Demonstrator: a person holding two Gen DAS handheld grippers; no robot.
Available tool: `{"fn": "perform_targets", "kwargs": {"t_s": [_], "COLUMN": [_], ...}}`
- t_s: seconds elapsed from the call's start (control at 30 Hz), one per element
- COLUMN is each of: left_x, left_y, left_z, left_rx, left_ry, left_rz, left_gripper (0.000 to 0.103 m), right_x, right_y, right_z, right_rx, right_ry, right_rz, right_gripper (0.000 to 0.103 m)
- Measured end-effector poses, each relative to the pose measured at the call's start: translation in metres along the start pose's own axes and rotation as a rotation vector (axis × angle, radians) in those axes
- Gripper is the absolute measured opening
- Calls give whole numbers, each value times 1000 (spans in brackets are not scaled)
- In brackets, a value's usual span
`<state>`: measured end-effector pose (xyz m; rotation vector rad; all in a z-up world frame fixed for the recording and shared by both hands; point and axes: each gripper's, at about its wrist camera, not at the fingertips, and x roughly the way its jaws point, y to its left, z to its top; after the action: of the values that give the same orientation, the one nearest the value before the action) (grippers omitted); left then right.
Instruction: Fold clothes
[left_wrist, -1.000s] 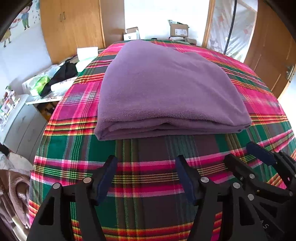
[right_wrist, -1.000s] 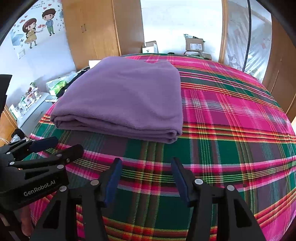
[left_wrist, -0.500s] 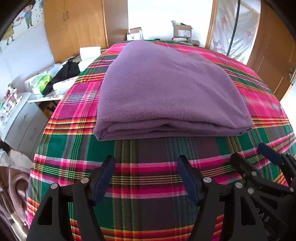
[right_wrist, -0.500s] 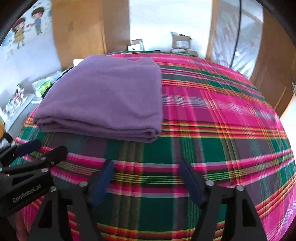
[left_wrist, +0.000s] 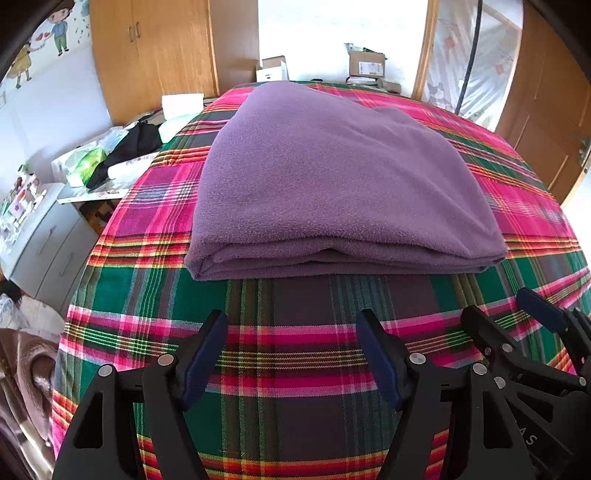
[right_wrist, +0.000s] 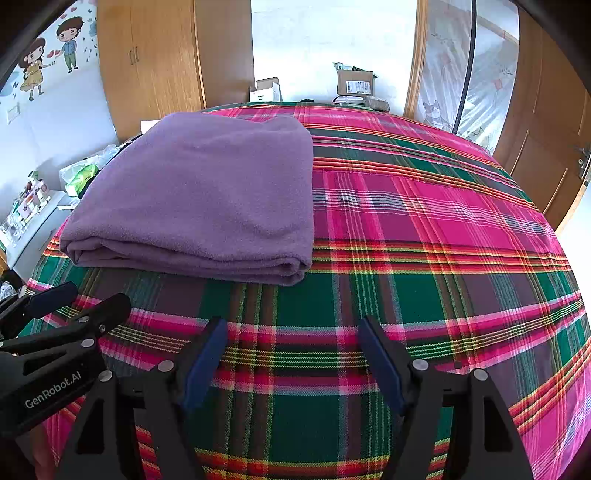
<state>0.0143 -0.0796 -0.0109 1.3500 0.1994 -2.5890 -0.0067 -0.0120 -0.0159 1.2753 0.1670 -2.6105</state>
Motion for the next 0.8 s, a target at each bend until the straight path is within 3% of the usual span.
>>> {"fn": "perform_targets", "kwargs": {"t_s": [0.8], "left_x": [-1], "left_y": [-1], "left_z": [0], "left_rx": [-14], "left_ry": [-2], "left_rz": [4], "left_gripper": [74], "right_x": [1], "right_y": [2], "right_z": [0], "right_rx": [1], "right_ry": [1], "right_rz": [1], "right_gripper": [75]}}
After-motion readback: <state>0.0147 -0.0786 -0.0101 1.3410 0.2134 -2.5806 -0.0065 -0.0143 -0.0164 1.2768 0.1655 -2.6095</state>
